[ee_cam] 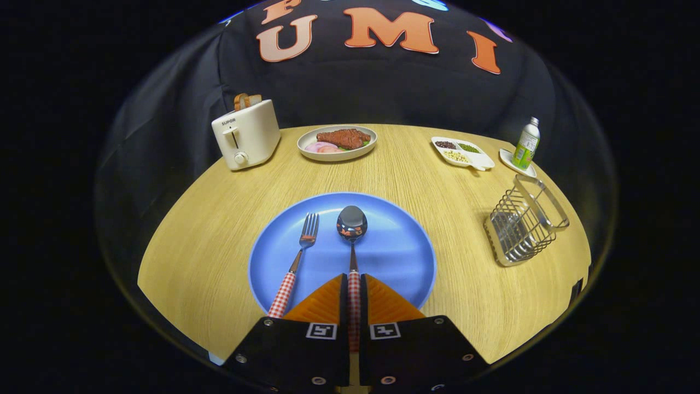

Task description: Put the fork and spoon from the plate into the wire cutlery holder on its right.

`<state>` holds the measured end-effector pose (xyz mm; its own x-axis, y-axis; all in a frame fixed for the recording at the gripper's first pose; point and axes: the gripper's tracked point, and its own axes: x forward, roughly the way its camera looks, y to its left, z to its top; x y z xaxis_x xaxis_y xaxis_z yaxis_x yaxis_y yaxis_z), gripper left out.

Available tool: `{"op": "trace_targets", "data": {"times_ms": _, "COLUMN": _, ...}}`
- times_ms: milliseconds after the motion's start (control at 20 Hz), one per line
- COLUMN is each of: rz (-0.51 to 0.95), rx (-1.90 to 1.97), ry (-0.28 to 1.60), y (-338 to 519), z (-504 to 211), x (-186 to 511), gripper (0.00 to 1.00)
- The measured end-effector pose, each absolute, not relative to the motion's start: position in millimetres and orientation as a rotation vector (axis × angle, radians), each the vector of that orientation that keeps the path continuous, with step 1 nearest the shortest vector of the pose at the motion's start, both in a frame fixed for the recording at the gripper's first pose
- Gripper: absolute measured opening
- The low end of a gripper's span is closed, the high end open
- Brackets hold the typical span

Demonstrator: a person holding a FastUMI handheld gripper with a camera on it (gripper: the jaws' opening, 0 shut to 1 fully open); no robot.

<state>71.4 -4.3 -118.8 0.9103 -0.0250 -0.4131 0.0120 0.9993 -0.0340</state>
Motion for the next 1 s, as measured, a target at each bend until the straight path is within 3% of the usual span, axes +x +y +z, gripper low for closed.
{"op": "trace_targets", "data": {"times_ms": 650, "rz": -0.093, "rx": -0.012, "ry": 0.488, "y": -128.5, "z": -23.9, "x": 35.6, "gripper": 0.08}}
{"op": "trace_targets", "data": {"times_ms": 1000, "rz": -0.143, "rx": -0.043, "ry": 0.589, "y": -195.1, "z": -10.4, "x": 17.4, "gripper": 0.08}}
